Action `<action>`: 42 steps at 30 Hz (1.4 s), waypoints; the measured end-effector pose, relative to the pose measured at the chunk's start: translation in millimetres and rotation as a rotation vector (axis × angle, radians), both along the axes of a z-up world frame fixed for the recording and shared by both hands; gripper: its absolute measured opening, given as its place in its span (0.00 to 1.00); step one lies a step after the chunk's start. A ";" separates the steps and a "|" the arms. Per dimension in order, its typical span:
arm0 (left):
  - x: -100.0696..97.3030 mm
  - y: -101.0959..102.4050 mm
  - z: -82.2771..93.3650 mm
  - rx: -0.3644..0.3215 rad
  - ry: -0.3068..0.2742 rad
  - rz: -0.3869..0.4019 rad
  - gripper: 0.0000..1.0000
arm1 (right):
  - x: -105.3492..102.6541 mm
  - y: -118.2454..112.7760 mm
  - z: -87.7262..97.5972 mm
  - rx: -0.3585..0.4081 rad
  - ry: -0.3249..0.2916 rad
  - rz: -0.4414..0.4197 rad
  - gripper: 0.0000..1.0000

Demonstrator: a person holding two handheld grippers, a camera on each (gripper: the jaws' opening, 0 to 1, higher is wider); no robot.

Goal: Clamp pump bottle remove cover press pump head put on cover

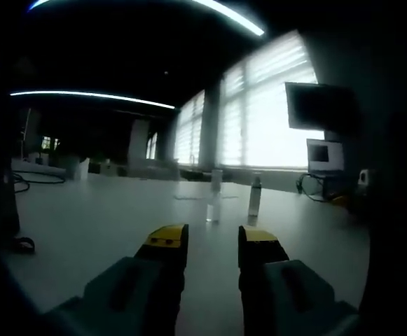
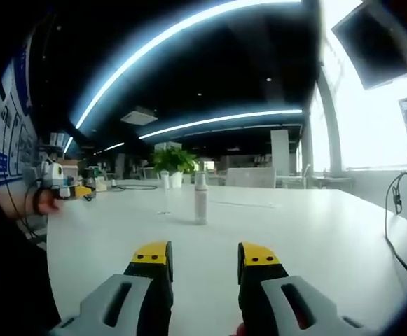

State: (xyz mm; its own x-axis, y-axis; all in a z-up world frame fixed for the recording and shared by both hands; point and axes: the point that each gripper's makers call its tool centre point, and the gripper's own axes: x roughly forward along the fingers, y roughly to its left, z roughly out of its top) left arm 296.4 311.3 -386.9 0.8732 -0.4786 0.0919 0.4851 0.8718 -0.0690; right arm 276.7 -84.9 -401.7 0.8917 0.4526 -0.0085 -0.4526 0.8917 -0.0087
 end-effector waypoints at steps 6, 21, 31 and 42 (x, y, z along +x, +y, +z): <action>0.4 0.4 1.4 -0.020 0.003 -0.003 0.22 | 3.5 -6.2 -0.7 0.006 -0.002 -0.003 0.35; 15.7 -24.3 14.3 0.037 -0.011 -0.022 0.28 | 3.7 -7.7 0.4 0.011 -0.007 -0.005 0.35; 42.9 -46.0 20.7 0.061 -0.056 -0.032 0.27 | 1.2 -3.2 0.7 0.010 -0.004 0.003 0.35; 77.6 -60.9 19.0 0.070 -0.021 -0.020 0.29 | 1.2 -2.5 0.4 0.008 0.000 0.000 0.34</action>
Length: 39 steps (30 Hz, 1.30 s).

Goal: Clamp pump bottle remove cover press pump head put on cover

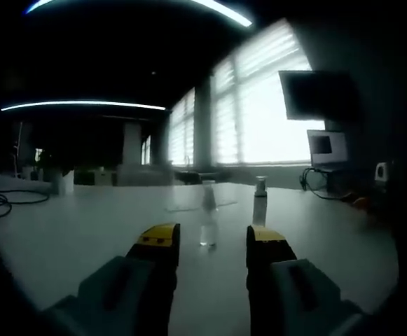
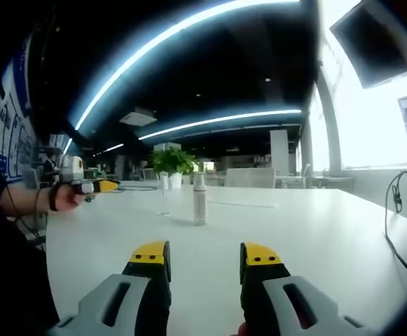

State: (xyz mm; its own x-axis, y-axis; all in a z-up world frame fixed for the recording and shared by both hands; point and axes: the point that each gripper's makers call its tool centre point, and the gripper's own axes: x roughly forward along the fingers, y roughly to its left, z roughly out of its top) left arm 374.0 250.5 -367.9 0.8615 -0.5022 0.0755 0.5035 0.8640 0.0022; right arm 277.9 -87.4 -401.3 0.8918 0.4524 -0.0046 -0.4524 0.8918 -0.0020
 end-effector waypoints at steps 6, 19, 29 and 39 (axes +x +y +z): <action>16.7 -8.0 0.4 -0.014 0.002 0.003 0.30 | 0.2 0.5 -1.0 -0.014 -0.001 0.000 0.34; 42.8 -22.6 -3.2 0.005 0.006 -0.020 0.29 | 0.0 1.4 1.9 0.011 -0.003 -0.002 0.34; 62.4 -39.7 -9.5 0.062 -0.010 -0.031 0.30 | 1.0 0.1 1.1 0.010 -0.002 -0.003 0.34; 72.4 -48.8 -5.6 -0.005 0.006 -0.055 0.32 | 1.6 -1.1 2.2 0.017 -0.005 -0.009 0.34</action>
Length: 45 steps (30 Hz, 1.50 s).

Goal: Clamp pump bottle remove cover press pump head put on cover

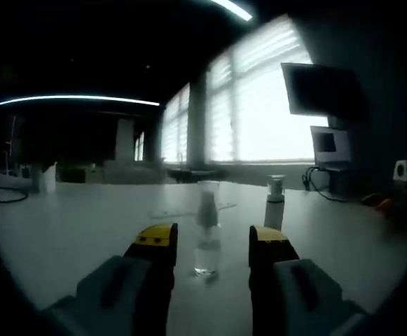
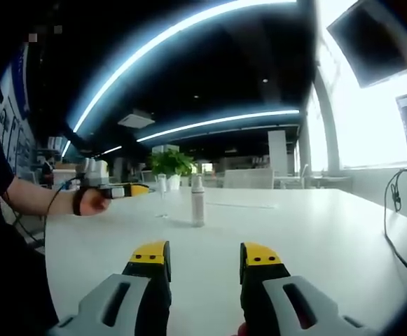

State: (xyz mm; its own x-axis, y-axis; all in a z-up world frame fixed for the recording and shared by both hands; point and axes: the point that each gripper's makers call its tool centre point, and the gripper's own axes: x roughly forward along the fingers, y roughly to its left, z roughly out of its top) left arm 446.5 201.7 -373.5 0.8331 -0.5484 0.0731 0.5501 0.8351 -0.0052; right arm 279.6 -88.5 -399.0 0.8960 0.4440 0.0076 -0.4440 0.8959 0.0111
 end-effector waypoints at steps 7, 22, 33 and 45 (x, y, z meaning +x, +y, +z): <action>9.2 -10.7 -4.0 0.032 -0.004 0.001 0.32 | 0.8 -2.3 -0.6 0.000 0.001 0.002 0.34; 40.7 -16.0 -13.9 0.012 0.033 0.016 0.31 | 0.2 -1.6 -0.7 0.000 0.001 -0.001 0.34; 45.7 -24.9 -14.9 -0.016 0.031 0.036 0.28 | -0.5 0.5 -0.6 0.001 -0.001 0.001 0.34; 53.6 -31.4 -21.3 0.008 0.043 0.044 0.24 | -0.1 -1.1 -0.8 -0.001 -0.004 0.003 0.34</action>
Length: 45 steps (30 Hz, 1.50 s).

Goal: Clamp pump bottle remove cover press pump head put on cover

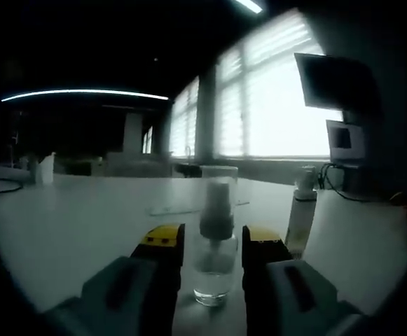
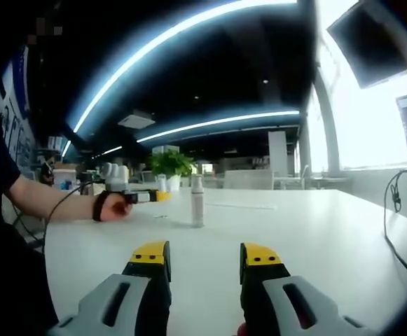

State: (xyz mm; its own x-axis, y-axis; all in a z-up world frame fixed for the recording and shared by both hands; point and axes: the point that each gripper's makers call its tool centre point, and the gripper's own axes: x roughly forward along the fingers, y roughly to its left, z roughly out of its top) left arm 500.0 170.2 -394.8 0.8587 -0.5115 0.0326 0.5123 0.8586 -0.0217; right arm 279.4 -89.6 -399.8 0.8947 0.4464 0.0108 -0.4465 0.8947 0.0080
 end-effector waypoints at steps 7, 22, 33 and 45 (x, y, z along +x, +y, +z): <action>2.9 2.4 0.7 -0.018 0.004 0.004 0.18 | -0.1 0.2 -0.4 -0.003 0.002 0.001 0.34; -3.9 3.5 1.5 -0.017 0.004 -0.010 0.16 | 0.9 -0.4 -3.0 -0.016 0.009 0.001 0.34; -23.2 4.2 16.1 -0.026 -0.025 -0.088 0.15 | 1.4 -1.0 -1.9 -0.006 0.010 -0.001 0.33; -69.0 1.5 35.2 -0.035 -0.044 -0.191 0.15 | 2.2 -4.6 -1.1 -0.004 0.006 -0.003 0.33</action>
